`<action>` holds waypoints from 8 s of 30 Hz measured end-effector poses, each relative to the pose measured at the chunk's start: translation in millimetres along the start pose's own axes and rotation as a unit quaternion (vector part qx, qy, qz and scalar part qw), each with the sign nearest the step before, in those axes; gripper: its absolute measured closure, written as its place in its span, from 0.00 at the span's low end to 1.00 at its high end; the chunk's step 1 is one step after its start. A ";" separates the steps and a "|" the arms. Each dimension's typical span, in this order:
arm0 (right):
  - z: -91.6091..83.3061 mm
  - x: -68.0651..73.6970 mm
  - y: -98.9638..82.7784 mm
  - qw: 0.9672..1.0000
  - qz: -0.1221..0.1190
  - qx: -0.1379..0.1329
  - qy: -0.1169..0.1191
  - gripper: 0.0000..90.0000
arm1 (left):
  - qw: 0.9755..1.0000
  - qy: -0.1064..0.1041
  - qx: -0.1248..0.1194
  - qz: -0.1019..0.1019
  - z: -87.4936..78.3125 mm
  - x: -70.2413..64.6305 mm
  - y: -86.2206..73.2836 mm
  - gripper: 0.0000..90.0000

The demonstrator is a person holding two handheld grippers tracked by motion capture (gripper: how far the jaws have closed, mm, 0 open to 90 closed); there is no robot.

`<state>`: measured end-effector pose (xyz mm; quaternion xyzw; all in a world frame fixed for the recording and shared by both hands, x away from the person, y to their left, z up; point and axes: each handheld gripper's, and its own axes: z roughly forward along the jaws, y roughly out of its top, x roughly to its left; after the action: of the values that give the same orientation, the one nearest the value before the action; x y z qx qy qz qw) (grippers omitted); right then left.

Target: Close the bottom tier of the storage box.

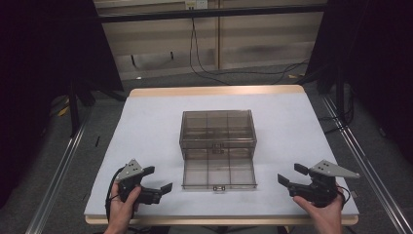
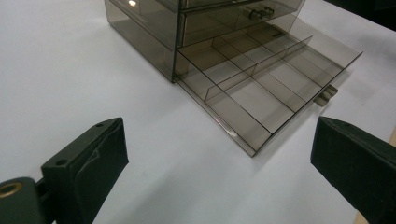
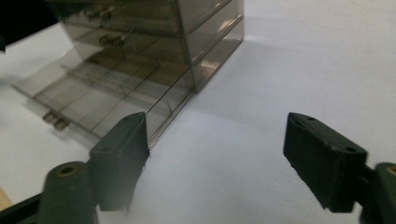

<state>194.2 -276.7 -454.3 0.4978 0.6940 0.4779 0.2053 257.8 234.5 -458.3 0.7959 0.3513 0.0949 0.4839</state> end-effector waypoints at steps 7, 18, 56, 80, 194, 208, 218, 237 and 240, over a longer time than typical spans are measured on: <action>-2.1 -4.7 0.1 1.000 -0.005 -0.006 0.017 0.28 | 1.000 -0.005 -0.002 0.008 -0.7 -2.8 -0.1 0.04; -0.1 -5.5 -2.0 1.000 0.008 -0.006 0.017 0.13 | 0.999 -0.018 0.007 0.032 3.5 -13.0 2.2 0.04; 5.1 9.1 -4.8 0.999 -0.024 0.002 0.031 0.22 | 0.980 -0.135 0.050 0.139 35.8 -81.2 32.7 0.53; 6.1 9.8 -4.6 0.999 -0.025 0.001 0.039 0.11 | 0.955 -0.199 0.109 0.190 90.8 -110.7 55.5 1.00; 10.6 16.9 -5.4 0.997 -0.033 0.024 0.058 0.12 | 0.969 -0.154 0.104 0.162 123.0 -96.1 41.0 1.00; 10.3 16.3 -5.4 0.998 -0.030 0.025 0.057 0.12 | 0.970 -0.152 0.104 0.158 124.4 -92.6 42.5 1.00; 10.3 16.3 -5.4 0.997 -0.030 0.026 0.059 0.12 | 0.972 -0.143 0.103 0.154 124.0 -87.9 44.0 1.00; 11.7 16.3 -4.8 0.997 -0.032 0.025 0.060 0.13 | 0.978 -0.131 0.104 0.124 127.2 -83.5 45.2 1.00; 11.5 16.4 -4.9 0.997 -0.031 0.024 0.060 0.13 | 0.979 -0.127 0.102 0.122 126.7 -81.5 45.1 1.00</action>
<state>193.5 -257.2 -460.7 0.4514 0.7317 0.4831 0.1659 281.3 79.5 -470.2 0.8834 0.1953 0.0153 0.4258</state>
